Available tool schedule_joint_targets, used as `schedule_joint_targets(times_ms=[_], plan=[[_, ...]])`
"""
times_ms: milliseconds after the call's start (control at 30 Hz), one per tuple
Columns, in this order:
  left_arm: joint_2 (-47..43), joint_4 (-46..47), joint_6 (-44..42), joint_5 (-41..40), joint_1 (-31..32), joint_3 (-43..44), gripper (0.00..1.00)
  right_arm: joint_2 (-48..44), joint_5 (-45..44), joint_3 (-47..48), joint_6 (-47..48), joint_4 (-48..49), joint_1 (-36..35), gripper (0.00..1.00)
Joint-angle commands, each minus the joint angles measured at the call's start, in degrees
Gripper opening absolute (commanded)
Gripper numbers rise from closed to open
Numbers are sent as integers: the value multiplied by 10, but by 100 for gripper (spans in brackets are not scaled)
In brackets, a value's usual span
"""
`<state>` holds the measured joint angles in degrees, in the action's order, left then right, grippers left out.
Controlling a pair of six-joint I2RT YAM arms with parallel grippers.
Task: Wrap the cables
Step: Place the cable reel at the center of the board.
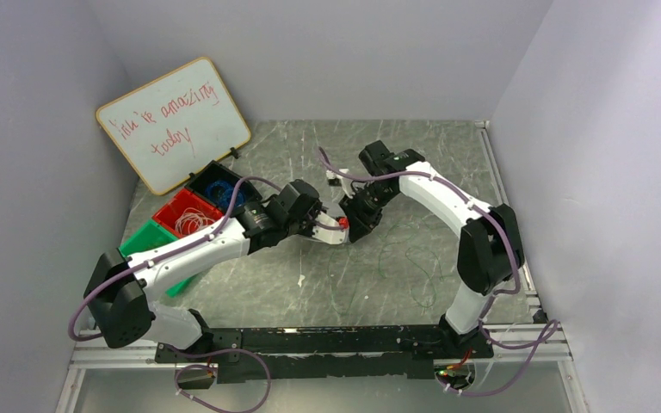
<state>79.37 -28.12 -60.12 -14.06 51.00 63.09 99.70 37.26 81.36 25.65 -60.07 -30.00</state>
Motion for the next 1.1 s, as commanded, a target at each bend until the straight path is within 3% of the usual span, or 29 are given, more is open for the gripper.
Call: schedule_joint_targets(times_ms=[0, 300, 533, 700, 1067], plan=[[-20, 56, 17, 38, 10, 39, 3, -48, 0, 14, 4, 41, 14, 30], [-23, 48, 43, 53, 1, 54, 3, -105, 20, -19, -9, 100, 40, 30], [-25, 36, 75, 74, -16, 77, 2, -139, 39, -70, -37, 182, 55, 11], [-26, 35, 79, 79, -21, 76, 2, -160, 53, -96, -57, 229, 69, 6], [-24, 35, 82, 79, -22, 79, 2, -173, 69, -106, -75, 248, 92, 5]])
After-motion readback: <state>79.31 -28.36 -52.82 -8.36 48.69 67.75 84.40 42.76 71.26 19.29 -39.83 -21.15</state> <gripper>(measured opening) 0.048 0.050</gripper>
